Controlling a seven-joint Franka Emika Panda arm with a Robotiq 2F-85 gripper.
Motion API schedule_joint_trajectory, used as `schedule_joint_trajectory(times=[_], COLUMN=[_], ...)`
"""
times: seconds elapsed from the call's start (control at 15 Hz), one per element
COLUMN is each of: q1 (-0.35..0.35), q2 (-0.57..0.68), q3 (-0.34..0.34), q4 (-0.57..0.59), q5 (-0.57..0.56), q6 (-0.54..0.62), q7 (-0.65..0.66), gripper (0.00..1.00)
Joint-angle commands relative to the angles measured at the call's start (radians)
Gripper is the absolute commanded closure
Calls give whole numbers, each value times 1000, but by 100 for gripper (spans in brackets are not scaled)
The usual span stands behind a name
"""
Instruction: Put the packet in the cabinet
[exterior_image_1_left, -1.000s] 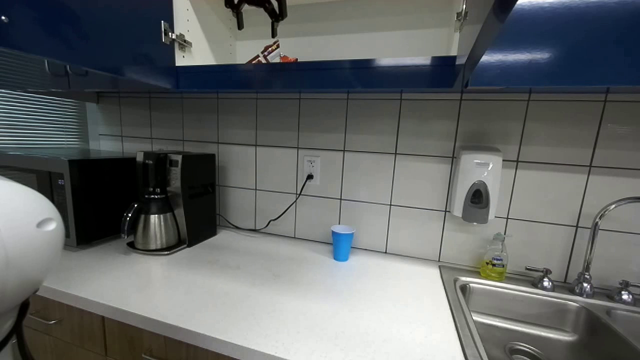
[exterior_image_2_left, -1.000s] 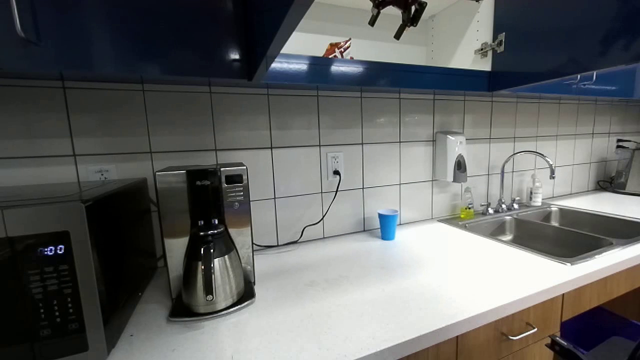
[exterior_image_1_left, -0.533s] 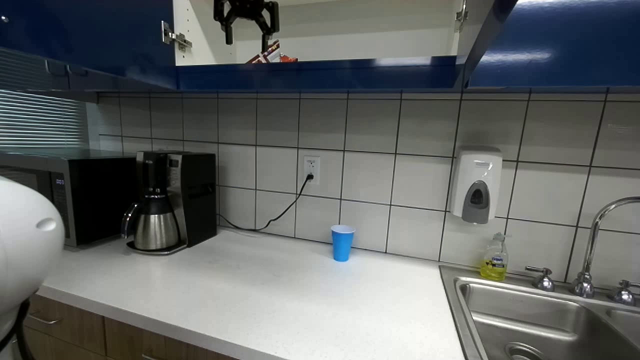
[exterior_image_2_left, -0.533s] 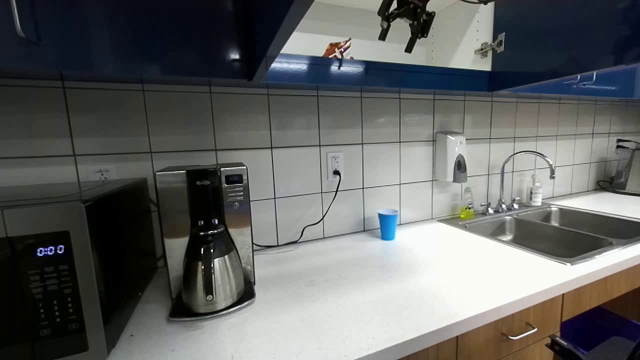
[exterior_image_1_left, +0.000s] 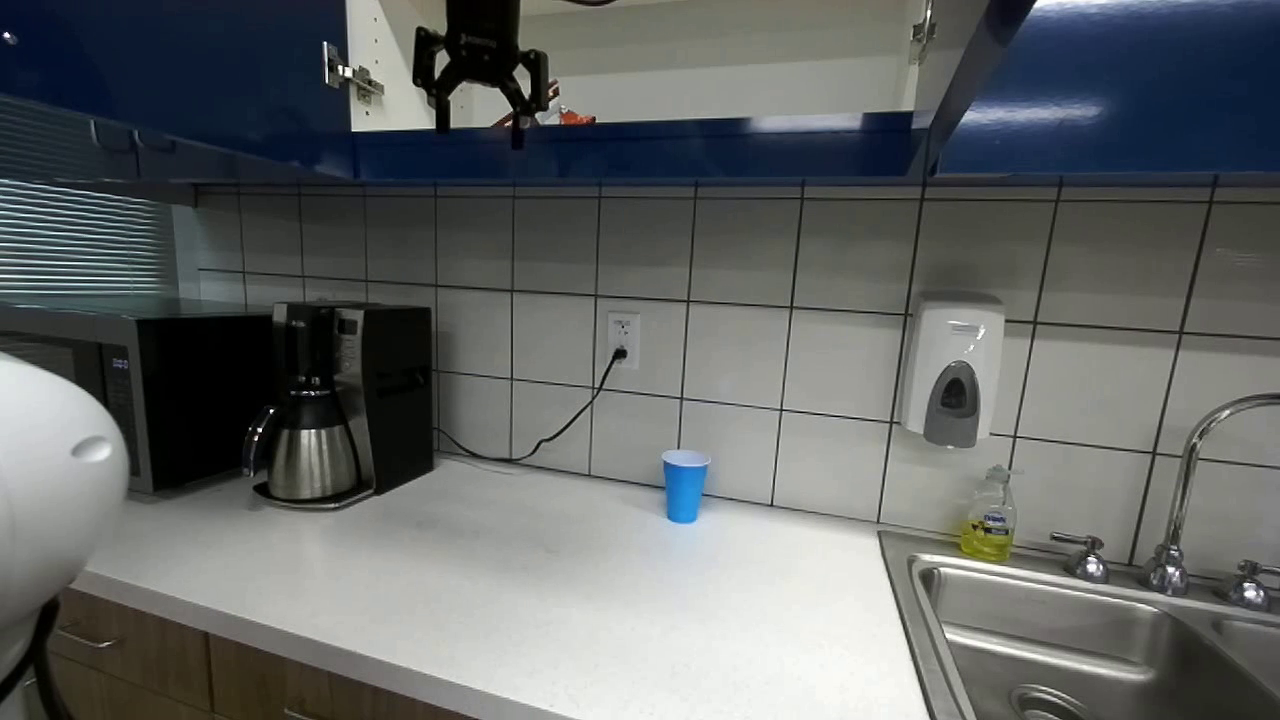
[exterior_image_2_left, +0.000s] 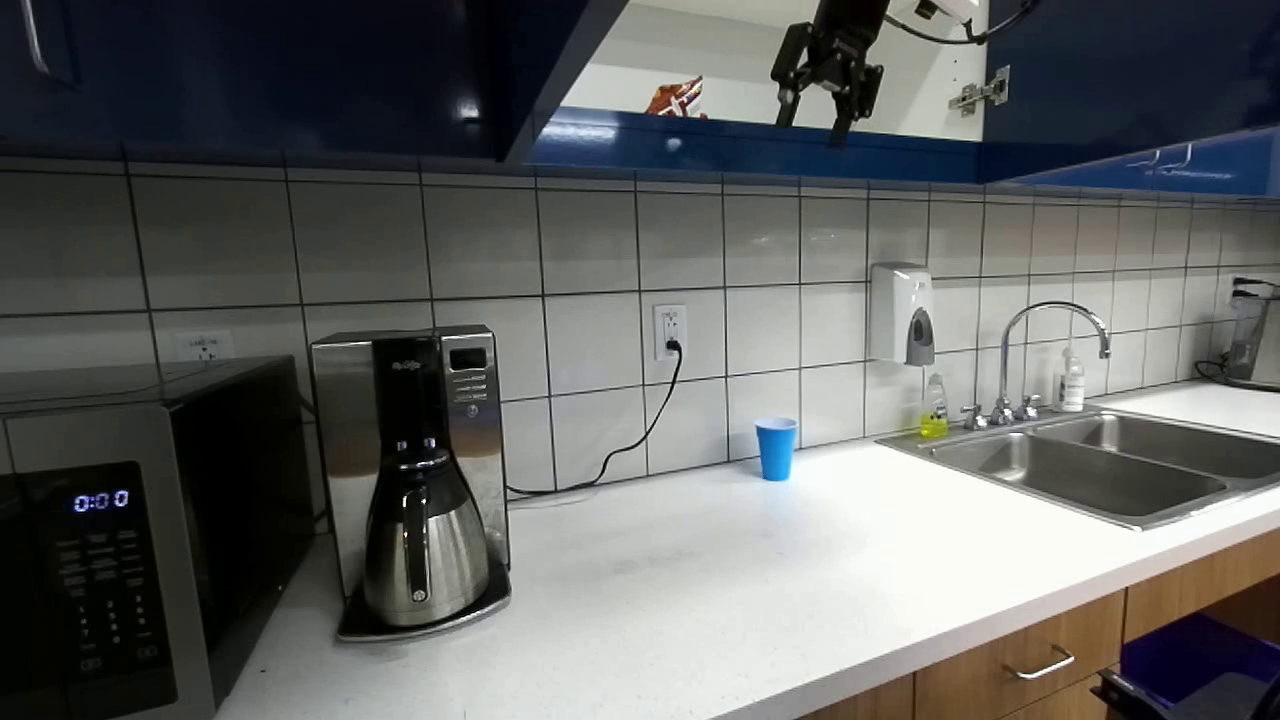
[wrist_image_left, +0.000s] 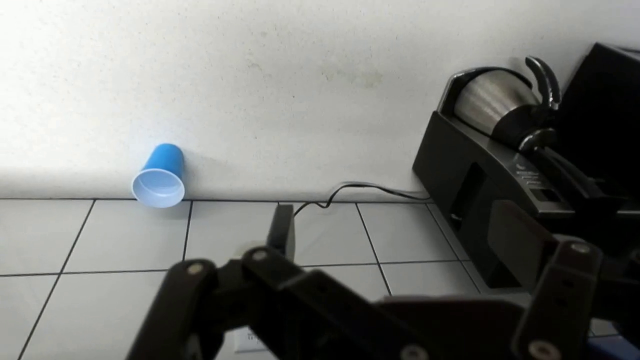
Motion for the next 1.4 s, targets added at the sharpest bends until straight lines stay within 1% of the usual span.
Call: schedule_joint_trajectory(times=[0.0,0.4,0.73,0.93,1.33], q1=[-29,-36,-48,-49,-59], q2=[-75,-124,-116,-99,-84], q3=[14,4,9,11,13], q4=[-129,-296,-410,-473,-571], q5=[-37,-54,-117,-165,-258], q6=[5,9,18,45,146], q7=[-51,-91,-89,-85,-69], gripper=[0,0,0,0,0])
